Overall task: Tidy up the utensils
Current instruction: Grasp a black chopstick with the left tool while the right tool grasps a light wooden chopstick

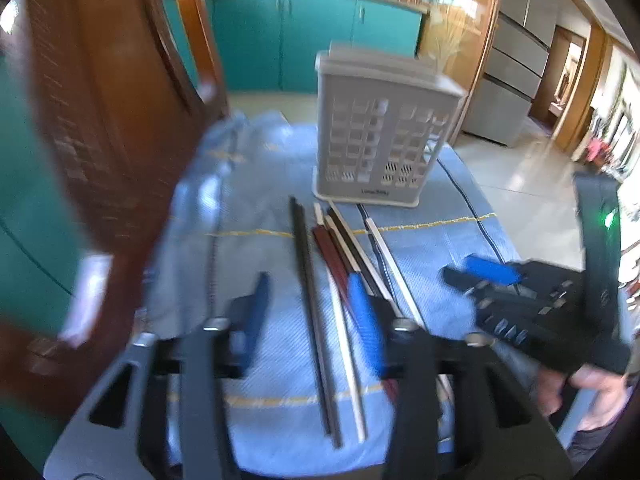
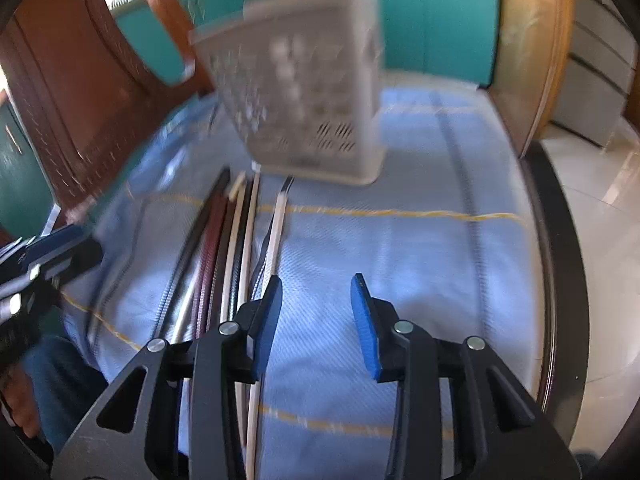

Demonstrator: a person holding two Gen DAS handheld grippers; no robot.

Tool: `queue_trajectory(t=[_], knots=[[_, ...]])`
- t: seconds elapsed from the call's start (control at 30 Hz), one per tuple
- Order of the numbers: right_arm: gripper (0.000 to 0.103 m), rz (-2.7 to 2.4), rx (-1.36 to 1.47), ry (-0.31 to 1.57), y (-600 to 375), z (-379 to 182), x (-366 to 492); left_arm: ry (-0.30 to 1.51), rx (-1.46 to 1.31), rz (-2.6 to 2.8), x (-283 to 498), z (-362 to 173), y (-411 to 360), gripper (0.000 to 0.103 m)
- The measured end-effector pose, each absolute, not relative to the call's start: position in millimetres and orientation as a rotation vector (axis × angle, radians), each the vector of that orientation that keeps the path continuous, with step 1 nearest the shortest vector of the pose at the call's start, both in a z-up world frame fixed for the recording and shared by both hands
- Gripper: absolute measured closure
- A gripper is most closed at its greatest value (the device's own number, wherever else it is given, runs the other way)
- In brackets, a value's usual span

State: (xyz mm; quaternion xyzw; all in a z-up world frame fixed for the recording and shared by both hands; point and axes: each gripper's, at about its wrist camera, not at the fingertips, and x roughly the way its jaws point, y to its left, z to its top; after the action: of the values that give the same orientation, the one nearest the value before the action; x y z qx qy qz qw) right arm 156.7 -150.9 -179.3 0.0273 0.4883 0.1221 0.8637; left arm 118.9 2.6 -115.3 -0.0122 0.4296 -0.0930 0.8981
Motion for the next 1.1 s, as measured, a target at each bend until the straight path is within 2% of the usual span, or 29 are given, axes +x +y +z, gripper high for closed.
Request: queue_trajectory(t=[0.1,0.17,0.3,0.4,0.43,0.5,0.63,0.73,0.8,0.9,0.93,1.1], knots=[[0.067,0.285,-0.004,1.078,-132.2,-191.1,172.1,0.947,0.008,-0.198,159.1,-130.7,-0.7,0.068],[0.074,0.274,-0.024,1.092,-127.6,-195.5,179.7,0.973,0.042,-0.202,178.7,-138.4,-3.0,0.073],[0.098,0.263,-0.098,1.133,-127.6,-194.6,191.6,1.036,0.048,-0.215,201.7,-147.0,0.5,0.074],[0.098,0.287,-0.066,1.153,-134.2,-191.0,204.7,1.064,0.106,-0.213,210.2,-150.0,-0.9,0.074],[0.096,0.310,-0.044,1.148,-133.9,-188.8,208.4,1.075,0.122,-0.218,215.1,-150.7,-1.7,0.074],[0.084,0.357,-0.008,1.164,-130.8,-189.9,214.2,1.096,0.180,-0.224,225.8,-154.5,-6.6,0.075],[0.081,0.379,-0.044,1.139,-112.8,-196.8,220.5,1.135,0.138,-0.250,234.0,-164.8,-1.0,0.078],[0.085,0.356,-0.141,1.092,-101.4,-197.1,217.7,1.161,0.098,-0.285,233.4,-176.6,0.1,0.078],[0.092,0.343,-0.184,1.083,-99.4,-198.9,215.2,1.167,0.103,-0.295,229.4,-182.2,-4.5,0.078],[0.093,0.339,-0.195,1.093,-110.6,-202.0,210.9,1.151,0.136,-0.299,221.2,-186.6,-8.8,0.079],[0.094,0.337,-0.187,1.096,-113.6,-202.7,211.8,1.144,0.136,-0.296,217.9,-187.6,-8.1,0.084],[0.094,0.324,-0.140,1.089,-131.8,-202.9,218.2,1.142,0.064,-0.301,208.4,-192.2,2.0,0.090]])
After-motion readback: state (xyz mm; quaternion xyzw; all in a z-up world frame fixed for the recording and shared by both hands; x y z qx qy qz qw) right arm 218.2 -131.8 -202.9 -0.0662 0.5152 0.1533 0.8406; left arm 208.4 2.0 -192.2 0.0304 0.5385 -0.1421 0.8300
